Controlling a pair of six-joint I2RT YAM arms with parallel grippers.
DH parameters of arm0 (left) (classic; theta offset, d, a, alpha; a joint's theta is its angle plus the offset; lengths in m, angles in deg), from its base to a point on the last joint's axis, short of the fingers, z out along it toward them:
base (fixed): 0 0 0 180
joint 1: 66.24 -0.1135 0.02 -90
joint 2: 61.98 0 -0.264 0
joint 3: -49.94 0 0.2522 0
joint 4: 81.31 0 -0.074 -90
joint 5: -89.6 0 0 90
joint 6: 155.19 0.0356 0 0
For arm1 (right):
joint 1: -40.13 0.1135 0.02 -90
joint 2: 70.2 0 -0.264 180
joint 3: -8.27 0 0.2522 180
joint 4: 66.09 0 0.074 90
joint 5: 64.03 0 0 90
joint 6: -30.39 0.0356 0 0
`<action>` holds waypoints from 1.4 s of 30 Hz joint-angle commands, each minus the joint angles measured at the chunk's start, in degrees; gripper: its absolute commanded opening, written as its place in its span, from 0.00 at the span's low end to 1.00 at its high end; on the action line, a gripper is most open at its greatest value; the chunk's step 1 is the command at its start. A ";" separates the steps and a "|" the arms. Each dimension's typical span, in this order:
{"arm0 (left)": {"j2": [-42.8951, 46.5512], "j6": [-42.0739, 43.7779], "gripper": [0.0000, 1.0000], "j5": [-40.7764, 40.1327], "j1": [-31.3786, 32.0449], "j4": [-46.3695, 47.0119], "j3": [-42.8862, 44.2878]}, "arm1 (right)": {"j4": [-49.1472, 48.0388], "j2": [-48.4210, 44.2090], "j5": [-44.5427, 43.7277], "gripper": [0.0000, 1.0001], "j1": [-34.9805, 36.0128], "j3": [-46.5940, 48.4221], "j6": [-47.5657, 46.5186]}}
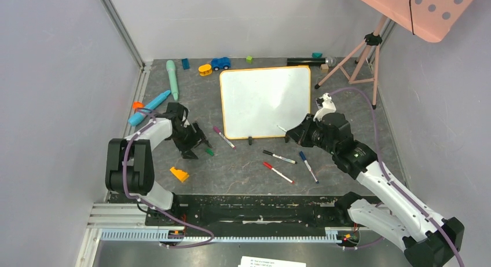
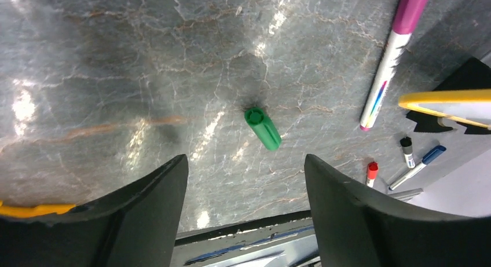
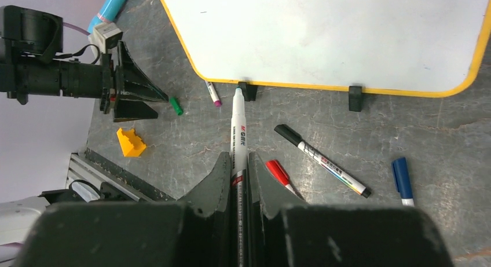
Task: Write a sentence on the whiteboard
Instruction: Place the pen cap at the center of the board, then move the whiteboard to the center of the board.
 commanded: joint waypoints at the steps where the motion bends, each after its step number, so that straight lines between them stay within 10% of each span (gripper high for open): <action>1: 8.20 2.08 0.87 -1.02 -0.14 -0.16 1.54 | 4.49 -1.27 -3.58 0.00 -0.17 4.66 -1.86; 11: 27.51 -2.90 1.00 9.70 1.60 14.39 -7.10 | 25.84 1.12 -16.13 0.00 -0.15 12.90 0.38; 22: 33.35 -12.26 1.00 8.38 10.13 31.26 -12.01 | 26.31 -12.76 -18.30 0.00 -0.17 7.00 -0.64; 42: 28.06 -10.01 1.00 7.21 2.21 17.33 -4.27 | 52.89 -5.51 -24.83 0.00 -0.17 20.10 -0.47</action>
